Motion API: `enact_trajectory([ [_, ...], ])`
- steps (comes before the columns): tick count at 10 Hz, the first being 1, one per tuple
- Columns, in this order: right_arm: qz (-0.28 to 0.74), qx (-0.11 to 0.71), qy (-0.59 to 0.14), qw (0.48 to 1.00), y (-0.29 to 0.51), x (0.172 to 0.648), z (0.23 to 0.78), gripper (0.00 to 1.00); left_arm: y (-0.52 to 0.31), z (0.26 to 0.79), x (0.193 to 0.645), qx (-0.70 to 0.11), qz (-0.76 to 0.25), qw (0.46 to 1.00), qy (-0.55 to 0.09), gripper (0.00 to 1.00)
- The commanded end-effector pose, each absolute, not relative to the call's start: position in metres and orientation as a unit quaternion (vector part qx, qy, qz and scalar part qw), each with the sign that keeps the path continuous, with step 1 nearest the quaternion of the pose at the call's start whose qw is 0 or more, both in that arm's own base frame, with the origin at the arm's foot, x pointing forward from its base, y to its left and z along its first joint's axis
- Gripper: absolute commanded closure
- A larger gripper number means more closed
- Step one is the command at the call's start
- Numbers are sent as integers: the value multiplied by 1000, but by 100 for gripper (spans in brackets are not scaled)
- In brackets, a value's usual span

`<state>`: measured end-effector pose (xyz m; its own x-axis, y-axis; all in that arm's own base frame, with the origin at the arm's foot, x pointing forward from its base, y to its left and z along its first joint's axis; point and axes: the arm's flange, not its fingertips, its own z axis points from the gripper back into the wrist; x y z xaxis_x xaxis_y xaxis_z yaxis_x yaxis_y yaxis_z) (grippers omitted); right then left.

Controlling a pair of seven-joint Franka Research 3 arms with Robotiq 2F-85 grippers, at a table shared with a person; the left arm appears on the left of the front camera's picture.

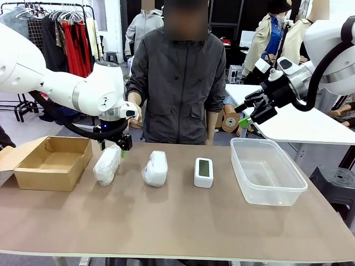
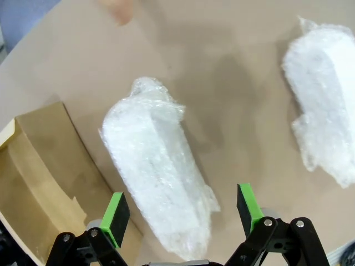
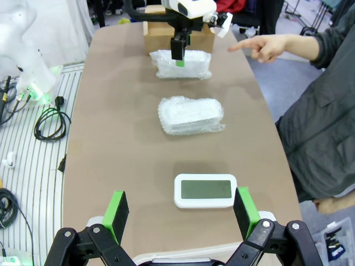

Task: Separate and place wrapped and unwrapped clocks.
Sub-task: Pick up the Digital clock indicated by the person.

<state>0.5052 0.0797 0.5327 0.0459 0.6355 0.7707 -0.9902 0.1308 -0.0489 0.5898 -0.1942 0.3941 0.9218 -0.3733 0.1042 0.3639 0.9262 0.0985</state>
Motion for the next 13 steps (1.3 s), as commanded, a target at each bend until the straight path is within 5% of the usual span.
enact_trajectory([
  [1,605,264,-338,671,80,505,535,0,-183,389,593,53,-160,984,-59,0],
  [13,605,264,-338,671,80,505,535,0,-165,349,597,12,-108,994,-11,0],
])
